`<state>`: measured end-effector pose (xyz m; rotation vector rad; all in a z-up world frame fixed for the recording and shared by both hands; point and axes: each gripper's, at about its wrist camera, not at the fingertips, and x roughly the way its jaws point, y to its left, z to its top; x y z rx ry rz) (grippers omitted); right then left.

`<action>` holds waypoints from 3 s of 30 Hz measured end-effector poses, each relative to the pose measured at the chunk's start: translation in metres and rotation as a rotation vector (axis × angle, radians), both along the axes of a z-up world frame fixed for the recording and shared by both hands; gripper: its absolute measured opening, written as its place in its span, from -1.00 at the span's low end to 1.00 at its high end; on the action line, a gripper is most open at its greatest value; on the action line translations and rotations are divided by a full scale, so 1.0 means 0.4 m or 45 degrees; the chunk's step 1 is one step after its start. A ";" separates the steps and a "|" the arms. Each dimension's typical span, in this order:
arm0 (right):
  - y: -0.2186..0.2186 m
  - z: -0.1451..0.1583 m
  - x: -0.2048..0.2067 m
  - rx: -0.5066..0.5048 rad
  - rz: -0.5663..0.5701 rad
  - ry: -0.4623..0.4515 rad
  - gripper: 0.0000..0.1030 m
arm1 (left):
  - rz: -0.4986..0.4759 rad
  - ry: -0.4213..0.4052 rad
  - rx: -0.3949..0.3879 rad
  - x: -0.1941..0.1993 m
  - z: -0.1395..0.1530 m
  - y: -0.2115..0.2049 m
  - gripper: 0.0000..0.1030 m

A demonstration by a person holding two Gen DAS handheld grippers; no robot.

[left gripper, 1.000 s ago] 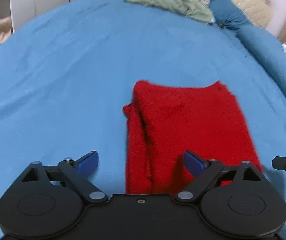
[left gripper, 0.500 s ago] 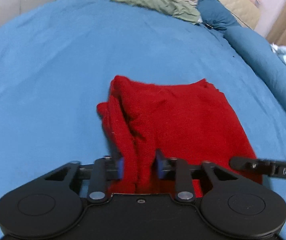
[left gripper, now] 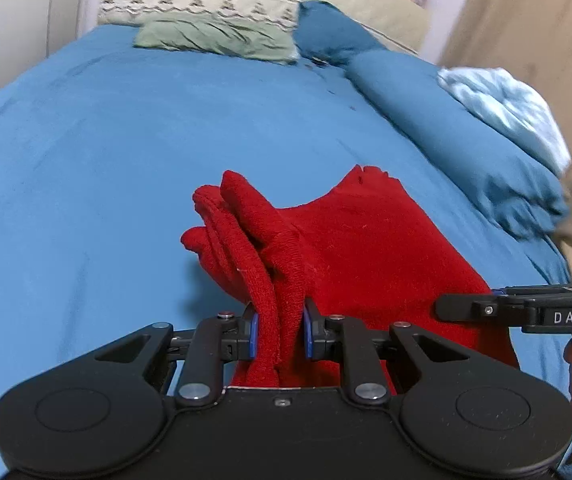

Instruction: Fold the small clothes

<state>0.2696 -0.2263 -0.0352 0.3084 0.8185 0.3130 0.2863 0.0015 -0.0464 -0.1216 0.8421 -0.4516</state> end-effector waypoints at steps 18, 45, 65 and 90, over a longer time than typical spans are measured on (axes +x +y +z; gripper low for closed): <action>-0.097 -0.181 -0.313 -0.349 -0.247 0.013 1.00 | 0.099 -0.038 0.312 -0.199 -0.185 -0.102 0.58; -0.006 0.175 -0.600 -0.407 -0.491 -0.163 1.00 | 0.251 -0.256 0.336 -0.551 0.174 -0.058 1.00; 0.146 0.138 -0.834 -0.539 -0.459 0.019 1.00 | 0.272 -0.185 0.353 -0.747 0.153 -0.022 1.00; 0.157 0.142 -0.848 -0.556 -0.460 0.004 1.00 | 0.298 -0.286 0.393 -0.772 0.180 -0.032 1.00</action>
